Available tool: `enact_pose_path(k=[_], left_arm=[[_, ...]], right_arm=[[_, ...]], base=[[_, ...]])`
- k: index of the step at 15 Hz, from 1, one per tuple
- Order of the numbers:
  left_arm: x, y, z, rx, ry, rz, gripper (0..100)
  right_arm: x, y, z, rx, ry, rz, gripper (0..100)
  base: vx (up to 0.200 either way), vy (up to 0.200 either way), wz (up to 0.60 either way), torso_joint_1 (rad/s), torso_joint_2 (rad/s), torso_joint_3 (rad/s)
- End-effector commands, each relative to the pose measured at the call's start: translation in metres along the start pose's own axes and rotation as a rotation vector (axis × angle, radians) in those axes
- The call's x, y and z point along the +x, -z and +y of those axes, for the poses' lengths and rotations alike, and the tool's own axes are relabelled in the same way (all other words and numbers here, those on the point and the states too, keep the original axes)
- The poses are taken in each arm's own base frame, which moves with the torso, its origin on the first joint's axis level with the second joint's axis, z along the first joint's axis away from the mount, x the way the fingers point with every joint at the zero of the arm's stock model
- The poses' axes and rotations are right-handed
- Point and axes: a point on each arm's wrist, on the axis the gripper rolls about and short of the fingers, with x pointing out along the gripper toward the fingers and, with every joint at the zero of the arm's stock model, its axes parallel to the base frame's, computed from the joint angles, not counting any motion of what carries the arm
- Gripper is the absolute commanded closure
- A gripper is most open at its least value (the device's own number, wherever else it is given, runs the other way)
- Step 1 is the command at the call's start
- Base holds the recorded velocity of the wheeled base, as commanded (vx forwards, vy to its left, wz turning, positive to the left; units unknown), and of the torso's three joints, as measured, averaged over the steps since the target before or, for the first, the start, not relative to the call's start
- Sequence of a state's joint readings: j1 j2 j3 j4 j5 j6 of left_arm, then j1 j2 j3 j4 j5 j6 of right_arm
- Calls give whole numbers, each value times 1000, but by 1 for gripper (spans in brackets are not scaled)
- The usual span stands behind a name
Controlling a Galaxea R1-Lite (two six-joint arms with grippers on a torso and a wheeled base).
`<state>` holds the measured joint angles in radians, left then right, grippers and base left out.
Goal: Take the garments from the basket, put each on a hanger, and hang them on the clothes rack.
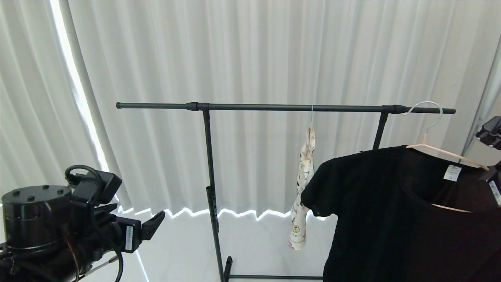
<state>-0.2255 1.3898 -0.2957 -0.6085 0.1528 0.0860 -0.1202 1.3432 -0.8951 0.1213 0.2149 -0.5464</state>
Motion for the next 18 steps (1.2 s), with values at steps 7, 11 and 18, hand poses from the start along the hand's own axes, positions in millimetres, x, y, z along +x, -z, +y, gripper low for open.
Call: enact_pose_path(k=[7, 11, 18], left_arm=[[-71, -30, 12, 4, 74, 427, 0], [-75, -30, 15, 14, -49, 376, 0], [-78, -25, 6, 41, 8, 259, 0]], right_arm=[[-16, 17, -16, 78, 327, 211, 100], [-5, 20, -17, 255, 454, 275, 100], [14, 2, 0, 350, 420, 191, 100]], base=[[0, 0, 0, 0, 0, 0], [0, 0, 0, 0, 0, 0], [57, 0, 0, 2, 0, 3]])
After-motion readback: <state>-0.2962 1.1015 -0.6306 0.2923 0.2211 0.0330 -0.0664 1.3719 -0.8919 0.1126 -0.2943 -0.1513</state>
